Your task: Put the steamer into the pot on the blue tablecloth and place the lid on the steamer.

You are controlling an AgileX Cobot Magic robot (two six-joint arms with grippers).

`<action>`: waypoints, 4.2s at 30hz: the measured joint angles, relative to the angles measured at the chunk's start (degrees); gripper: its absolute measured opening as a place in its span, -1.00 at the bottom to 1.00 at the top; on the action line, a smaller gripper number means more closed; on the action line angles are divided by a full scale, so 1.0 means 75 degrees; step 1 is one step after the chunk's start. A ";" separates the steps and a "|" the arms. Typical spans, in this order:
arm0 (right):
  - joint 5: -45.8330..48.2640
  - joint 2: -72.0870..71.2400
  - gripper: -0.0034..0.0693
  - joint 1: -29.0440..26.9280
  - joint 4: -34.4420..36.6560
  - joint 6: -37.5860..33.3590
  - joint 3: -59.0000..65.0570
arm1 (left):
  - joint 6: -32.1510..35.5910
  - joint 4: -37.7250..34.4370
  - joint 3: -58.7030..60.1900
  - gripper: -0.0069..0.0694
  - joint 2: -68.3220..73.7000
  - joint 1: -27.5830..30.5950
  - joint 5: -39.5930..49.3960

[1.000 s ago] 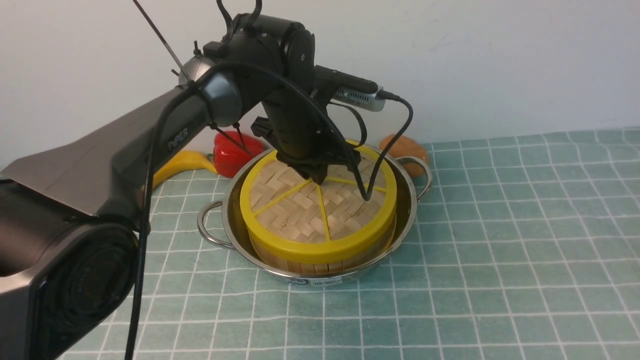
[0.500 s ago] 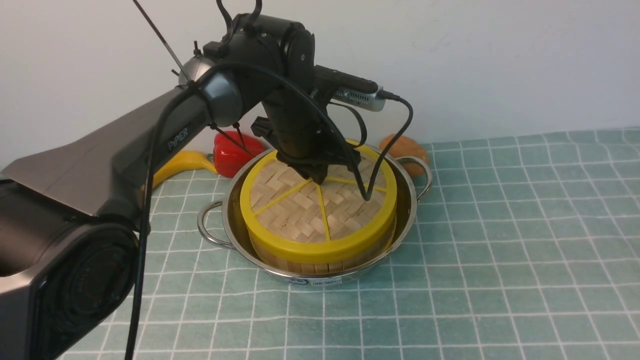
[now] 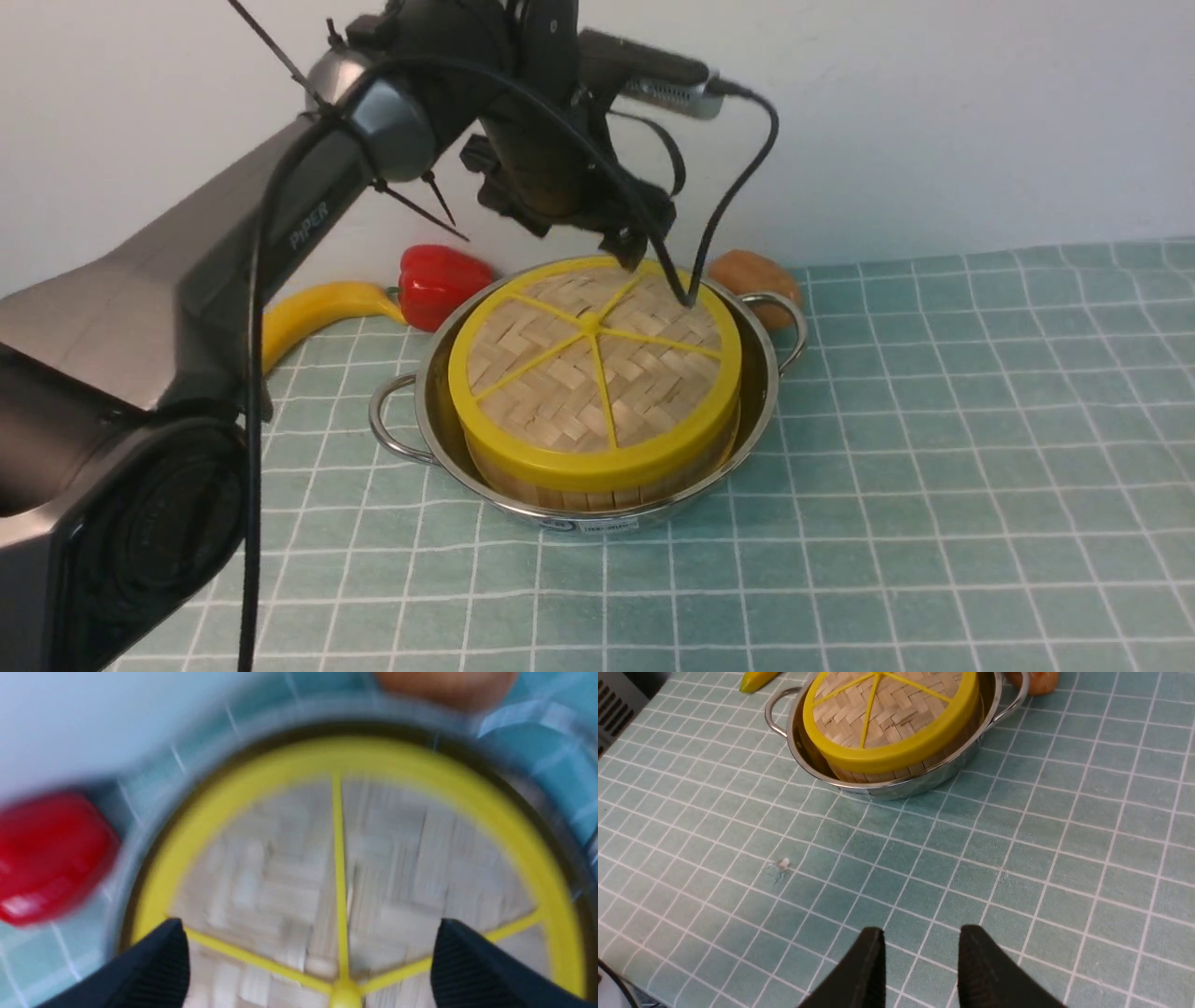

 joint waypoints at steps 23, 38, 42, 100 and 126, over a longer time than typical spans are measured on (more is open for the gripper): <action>-0.2583 -0.0039 -0.56 0.0000 -0.2772 -0.0113 0.1878 | 0.0127 0.0371 0.3863 -0.88 -0.6128 0.0000 0.0013; -0.2607 -0.0039 -0.93 0.0000 -0.3332 0.0924 0.1922 | -0.0498 -0.0369 1.0624 -0.88 -1.0805 0.0000 -0.2618; -0.2607 -0.0039 -0.91 0.0000 -0.2903 0.1033 0.1931 | -0.0561 -0.0589 1.0887 -0.87 -1.1227 0.0000 -0.2587; -0.2587 -0.0039 -0.37 0.0000 -0.0703 0.1032 0.1931 | -0.1019 0.1025 1.7609 -0.54 -1.6846 0.3441 -0.6845; -0.7091 -0.4013 -0.25 -0.1687 -0.2882 0.0179 0.6774 | -0.1019 0.1025 1.7609 -0.44 -1.6846 0.3441 -0.6854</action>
